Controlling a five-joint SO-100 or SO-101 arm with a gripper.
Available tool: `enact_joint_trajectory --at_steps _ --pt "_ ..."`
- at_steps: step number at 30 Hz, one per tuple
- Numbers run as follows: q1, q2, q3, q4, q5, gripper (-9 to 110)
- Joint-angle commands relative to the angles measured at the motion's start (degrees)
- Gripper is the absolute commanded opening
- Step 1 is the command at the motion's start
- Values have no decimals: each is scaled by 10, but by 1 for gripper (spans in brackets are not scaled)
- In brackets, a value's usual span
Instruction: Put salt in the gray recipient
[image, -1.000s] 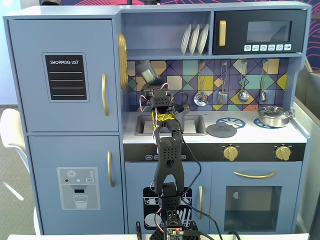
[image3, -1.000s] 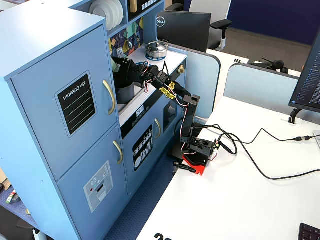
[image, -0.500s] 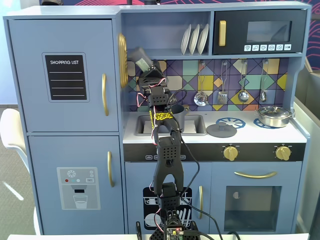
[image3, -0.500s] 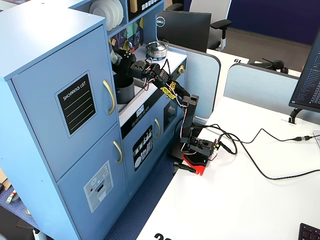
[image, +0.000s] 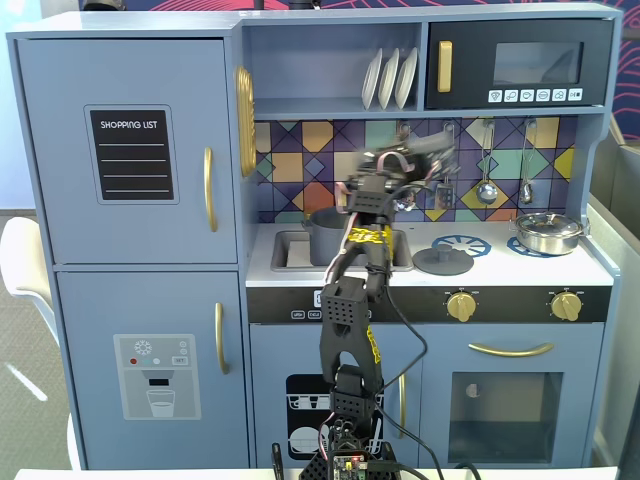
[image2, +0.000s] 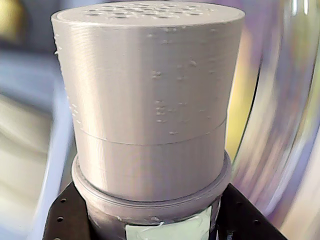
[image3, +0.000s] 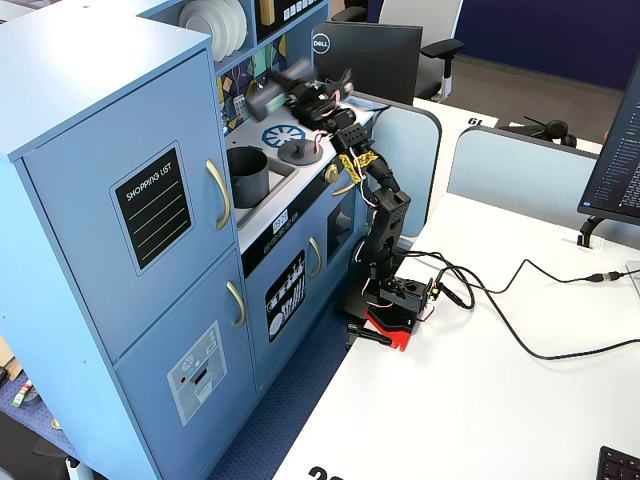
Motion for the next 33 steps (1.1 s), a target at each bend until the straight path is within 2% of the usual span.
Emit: enact_joint_trajectory --at_steps 1,5,12,16,33 --pt "96 39 -52 -90 -338 0" --pt "136 24 -36 -162 -552 0" --pt "176 -8 24 -215 -680 0" --pt "197 -10 113 -301 -693 0" --pt "218 -52 280 -410 -675 0"
